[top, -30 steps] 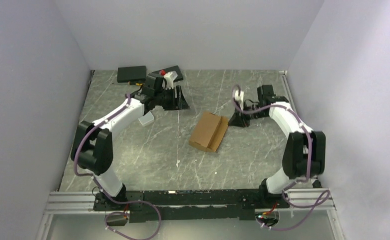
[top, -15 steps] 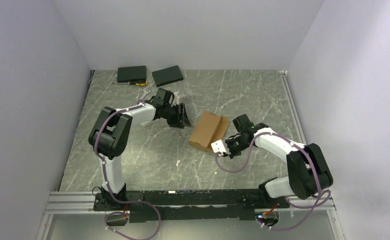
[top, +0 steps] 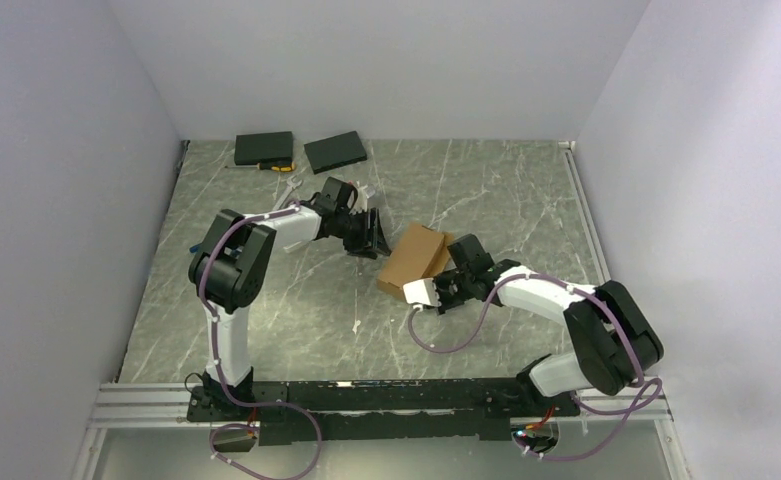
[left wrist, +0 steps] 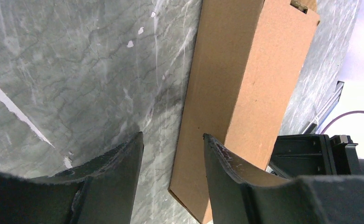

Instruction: Fold the paper box

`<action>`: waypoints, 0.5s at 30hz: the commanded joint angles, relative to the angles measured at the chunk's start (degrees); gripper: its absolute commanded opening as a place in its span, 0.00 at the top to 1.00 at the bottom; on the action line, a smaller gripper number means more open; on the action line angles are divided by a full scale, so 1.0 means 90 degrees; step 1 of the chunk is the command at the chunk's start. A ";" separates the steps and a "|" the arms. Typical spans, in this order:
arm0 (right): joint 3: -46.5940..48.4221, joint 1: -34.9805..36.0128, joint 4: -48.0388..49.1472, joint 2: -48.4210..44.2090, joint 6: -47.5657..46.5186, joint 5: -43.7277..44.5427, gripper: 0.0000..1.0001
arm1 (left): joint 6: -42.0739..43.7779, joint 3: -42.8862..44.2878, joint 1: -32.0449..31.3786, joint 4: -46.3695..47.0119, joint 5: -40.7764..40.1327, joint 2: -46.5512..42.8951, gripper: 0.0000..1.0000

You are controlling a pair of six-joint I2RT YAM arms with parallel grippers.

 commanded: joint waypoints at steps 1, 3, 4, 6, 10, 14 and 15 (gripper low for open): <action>0.0330 0.0073 0.0383 0.0066 0.0542 -0.0022 1.00 | 0.0070 0.0205 -0.0105 0.0067 0.0216 0.0033 0.44; 0.0295 0.0073 0.0340 0.0048 0.0605 -0.0146 1.00 | 0.0066 0.0197 -0.0108 0.0071 0.0213 -0.0003 0.44; 0.0298 0.0073 0.0266 0.0042 0.0609 -0.0216 1.00 | 0.0067 0.0218 -0.0108 0.0066 0.0204 -0.0010 0.44; 0.0389 0.0073 0.0101 0.0068 0.0670 -0.0377 1.00 | 0.0071 0.0273 -0.0108 0.0019 0.0189 0.0006 0.44; 0.0837 -0.0003 -0.1356 0.0182 -0.0036 -0.0740 0.97 | 0.0173 0.0480 -0.0045 -0.0315 0.0046 -0.0094 0.41; 0.1217 -0.0646 -0.3068 -0.0094 -0.0943 -0.1490 0.93 | 0.0218 0.0466 0.0264 -0.0410 -0.0167 -0.0513 0.36; 0.1303 -0.0782 -0.3416 -0.0207 -0.1119 -0.1633 0.92 | 0.0210 0.0403 0.0356 -0.0384 -0.0223 -0.0664 0.34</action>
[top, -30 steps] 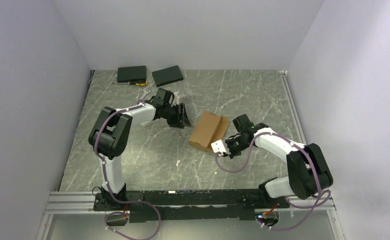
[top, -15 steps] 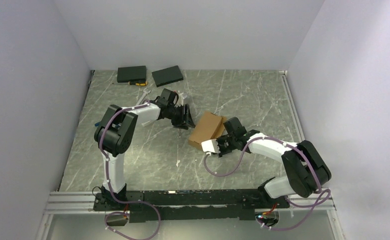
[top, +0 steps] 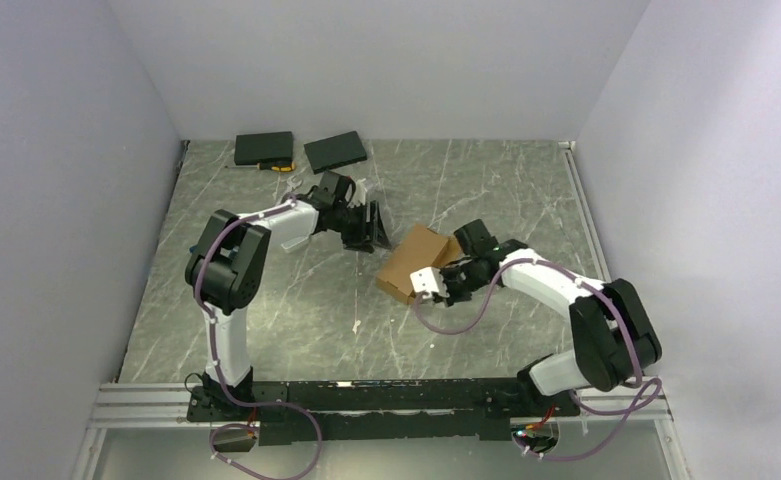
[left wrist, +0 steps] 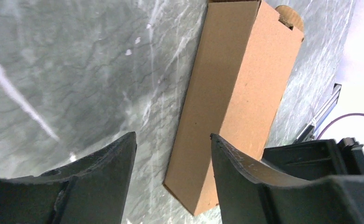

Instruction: Fold the paper box

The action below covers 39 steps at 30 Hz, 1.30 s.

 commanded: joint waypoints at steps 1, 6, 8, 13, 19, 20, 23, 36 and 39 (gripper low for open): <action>0.0536 -0.0690 -0.2127 -0.0480 -0.1132 -0.1099 0.92 | 0.0128 0.0033 0.0369 -0.0064 -0.0311 -0.0831 0.33; 0.0998 -0.1297 -0.1577 -0.0828 0.0471 -0.1397 0.88 | -0.0003 -0.0861 0.0498 0.0055 -0.1040 -0.2237 0.33; 0.1221 -0.1576 -0.0213 -0.0750 0.2640 -0.1007 0.88 | -0.0198 -0.1451 0.0498 0.0155 -0.1206 -0.2826 0.41; 0.1909 -0.2113 0.2094 0.0267 0.6092 0.0979 1.00 | -0.1010 -0.3089 0.0335 0.0476 -0.1041 -0.3893 0.79; 0.3511 -0.2171 0.1500 0.2240 0.6385 0.1314 1.00 | -0.1699 -0.3779 -0.0514 0.1064 -0.1231 -0.3843 0.93; 0.3678 -0.2149 0.1414 0.2448 0.6363 0.1299 1.00 | -0.1769 -0.3761 -0.0607 0.1189 -0.1263 -0.3681 0.93; 0.4064 -0.2038 0.1260 0.2959 0.6245 0.1368 1.00 | -0.1898 -0.3600 -0.0747 0.1592 -0.1181 -0.3095 0.93; 0.3935 -0.1475 0.0716 0.3250 0.5429 0.0630 1.00 | -0.1642 -0.2315 -0.0722 0.1054 -0.1450 -0.1617 0.93; 0.3682 -0.1465 0.0728 0.3060 0.5428 0.0706 1.00 | -0.1503 -0.2165 -0.0446 0.0948 -0.1391 -0.1483 0.93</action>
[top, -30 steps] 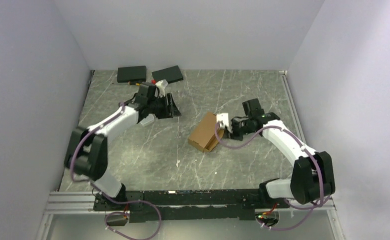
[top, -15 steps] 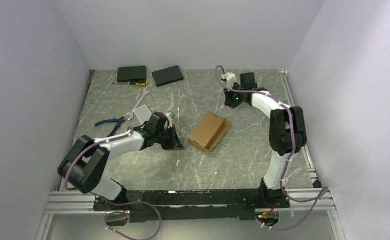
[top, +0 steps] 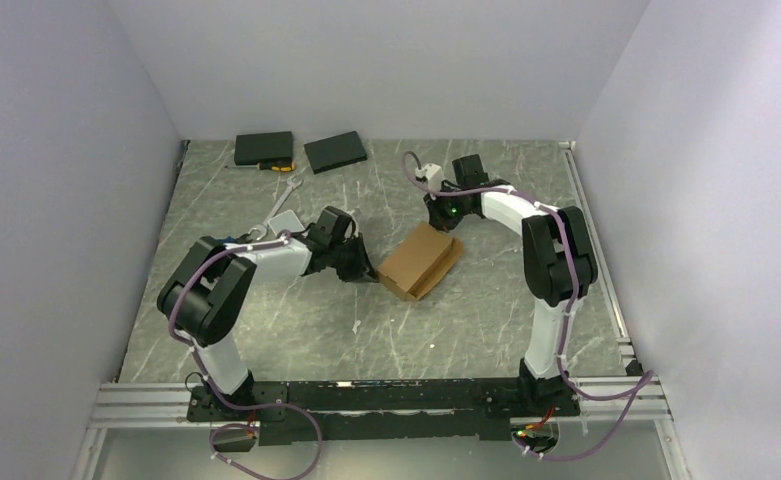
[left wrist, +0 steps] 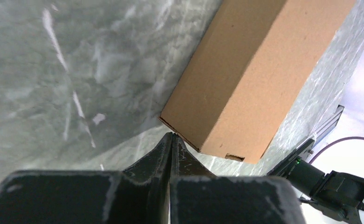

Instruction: Fold the paper box

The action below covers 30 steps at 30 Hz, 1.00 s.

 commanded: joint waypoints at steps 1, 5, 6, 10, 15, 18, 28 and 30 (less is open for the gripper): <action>-0.0331 -0.0033 -0.0119 -0.0512 -0.0127 -0.0158 1.00 | 0.0278 0.0377 0.0399 -0.0206 -0.0030 0.0186 0.93; -0.0855 0.0034 -0.0049 -0.1014 -0.0047 0.0004 1.00 | 0.0699 0.0931 0.0775 -0.0590 0.0256 0.0619 0.92; -0.1063 0.0064 -0.0014 -0.1161 -0.0013 0.0050 1.00 | 0.0800 0.1178 0.0850 -0.0696 0.0318 0.0743 0.92; -0.1596 0.0201 -0.0035 -0.1669 0.0170 0.0105 1.00 | 0.1117 0.1952 0.1086 -0.1090 0.0575 0.1268 0.91; -0.2251 0.0388 0.0018 -0.2303 0.0461 0.0201 1.00 | 0.1370 0.2808 0.1226 -0.1548 0.0648 0.1679 0.91; -0.2387 0.0309 0.0105 -0.2576 0.0570 0.0518 1.00 | 0.1568 0.3039 0.1334 -0.1828 0.0281 0.1463 0.91; -0.1775 0.0087 -0.2568 -0.3526 -0.4321 -0.2413 0.26 | 0.1471 0.0244 0.1478 -0.0977 -0.0374 -0.2267 0.60; -0.1914 0.0228 -0.2614 -0.3624 -0.5381 -0.2488 0.13 | 0.1018 -0.0631 0.1478 -0.0576 -0.0015 -0.2969 0.56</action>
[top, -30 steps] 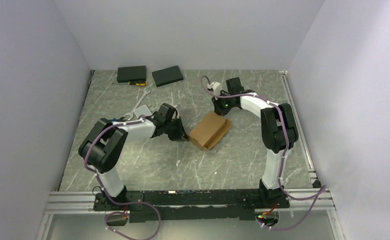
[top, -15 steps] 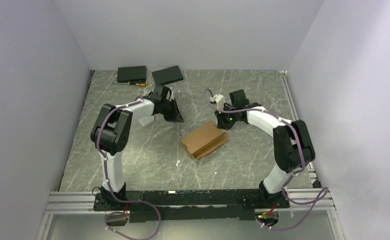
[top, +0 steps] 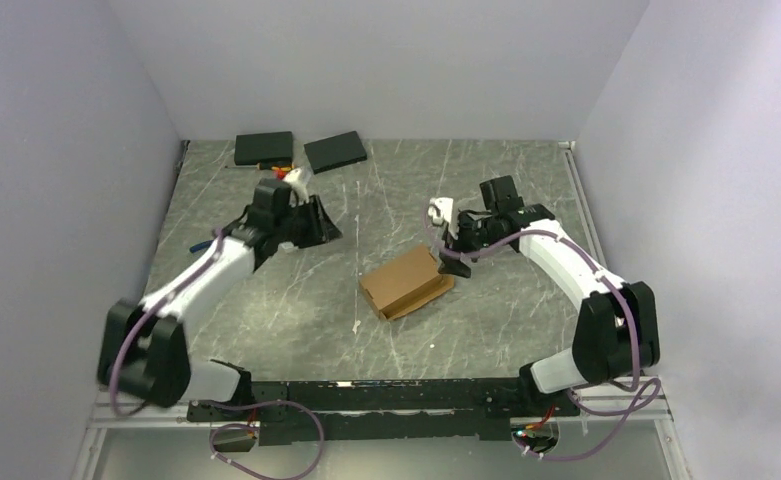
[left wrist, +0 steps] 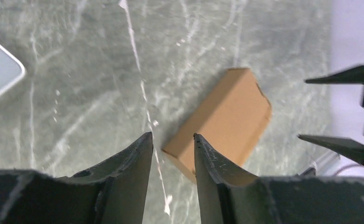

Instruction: Fold the paper box

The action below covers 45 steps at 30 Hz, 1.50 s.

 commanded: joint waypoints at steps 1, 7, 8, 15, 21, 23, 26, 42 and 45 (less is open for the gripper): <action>0.0043 0.0330 -0.1011 -0.0323 -0.3403 -0.1223 0.09 | -0.0815 -0.1611 -0.0040 0.1019 0.0569 -0.1478 0.56; 0.0873 0.0678 -0.0569 0.0564 -0.3319 -0.1042 0.05 | -0.2444 -0.3419 -0.0201 0.2179 0.1228 -0.2338 0.66; 0.1140 0.0638 -0.0405 0.0799 -0.2791 -0.1062 0.07 | -0.2535 -0.3518 -0.0308 0.2187 0.1124 -0.2360 0.72; 0.1801 0.0617 0.1353 0.1819 0.0344 0.0116 0.49 | -0.2663 -0.3288 -0.1103 0.2147 0.0433 -0.1310 0.90; 0.2455 0.0652 0.0517 0.2822 -0.0344 0.0445 0.59 | -0.2549 -0.2678 -0.1240 0.2293 0.0437 0.0063 0.91; 0.2537 0.0694 0.0389 0.3022 -0.0517 0.0526 0.62 | -0.2487 -0.2454 -0.1239 0.2207 0.0362 0.0357 0.91; 0.2560 0.0714 0.0172 0.3139 -0.0712 0.0571 0.65 | -0.2286 -0.1973 -0.1236 0.1953 0.0232 0.0767 0.91; 0.0887 0.0442 -0.0145 0.1812 -0.0025 0.0781 0.72 | -0.1108 0.1584 -0.0671 0.0608 0.0608 0.3417 0.90; 0.0507 0.0341 0.0032 0.1492 0.0616 0.0887 0.68 | -0.0901 0.2090 -0.0449 0.0341 0.0532 0.3661 0.90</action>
